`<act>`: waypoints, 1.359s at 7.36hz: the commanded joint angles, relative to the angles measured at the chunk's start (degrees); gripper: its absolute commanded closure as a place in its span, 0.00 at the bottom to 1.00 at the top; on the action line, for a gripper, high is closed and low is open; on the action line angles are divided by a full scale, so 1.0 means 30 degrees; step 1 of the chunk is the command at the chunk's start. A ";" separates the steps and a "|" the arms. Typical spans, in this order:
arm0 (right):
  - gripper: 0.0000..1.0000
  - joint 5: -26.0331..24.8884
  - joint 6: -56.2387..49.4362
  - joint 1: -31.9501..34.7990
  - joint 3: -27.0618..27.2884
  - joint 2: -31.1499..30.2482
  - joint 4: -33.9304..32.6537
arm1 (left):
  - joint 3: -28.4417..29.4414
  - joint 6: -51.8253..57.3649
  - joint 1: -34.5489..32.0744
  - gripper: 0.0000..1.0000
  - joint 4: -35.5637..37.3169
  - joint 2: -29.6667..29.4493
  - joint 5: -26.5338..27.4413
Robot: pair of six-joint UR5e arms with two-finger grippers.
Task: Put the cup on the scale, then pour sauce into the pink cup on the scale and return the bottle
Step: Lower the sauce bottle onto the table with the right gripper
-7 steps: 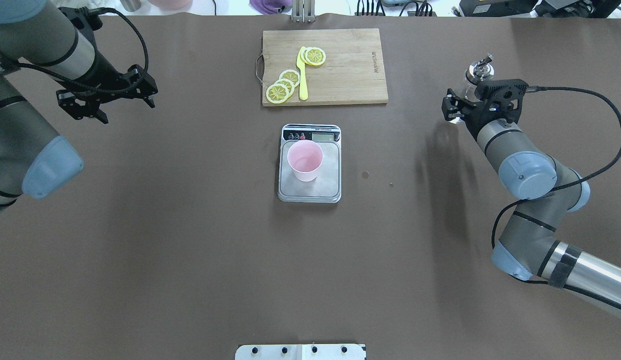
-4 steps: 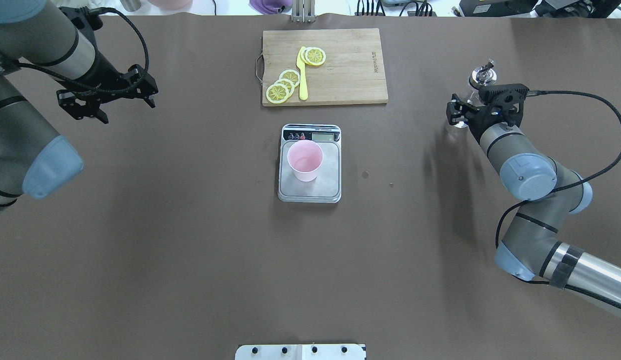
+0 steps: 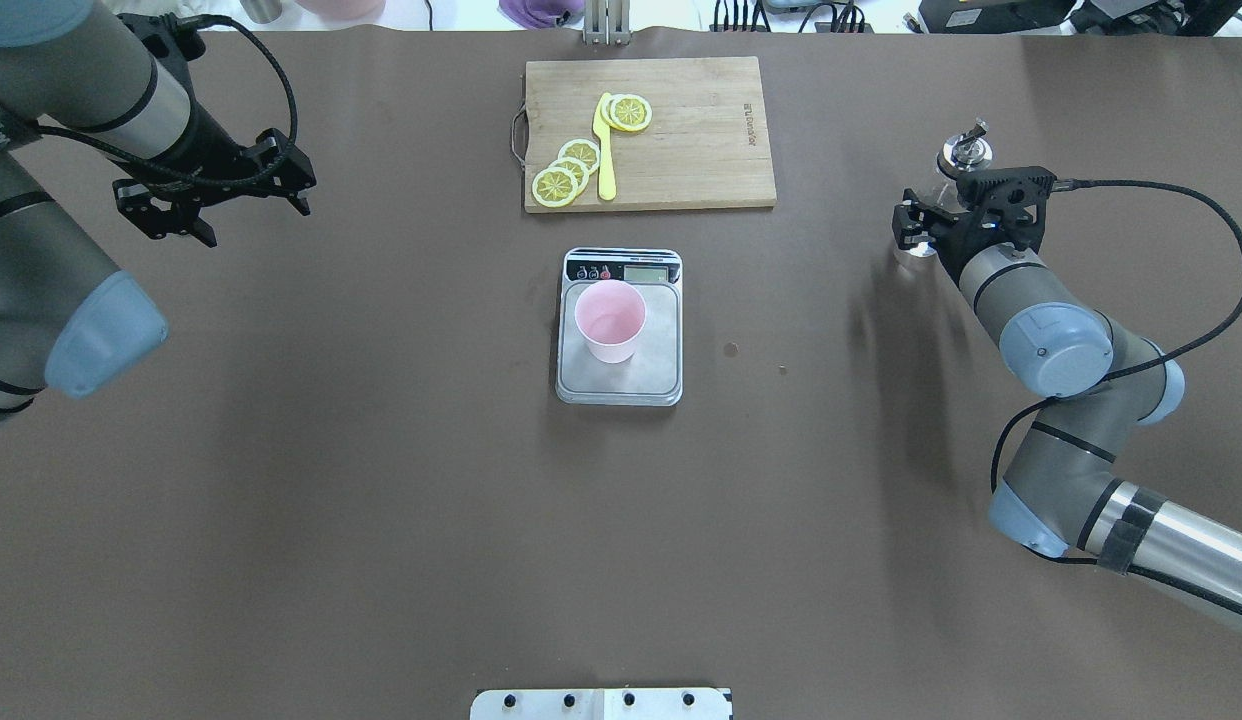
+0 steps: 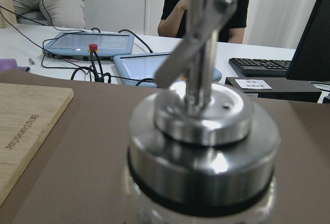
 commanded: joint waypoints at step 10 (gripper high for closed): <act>0.00 0.0005 0.0407 -0.0162 0.1046 -0.2030 0.1872 | 0.0043 -0.0029 0.0042 0.01 0.0000 -0.0058 0.0000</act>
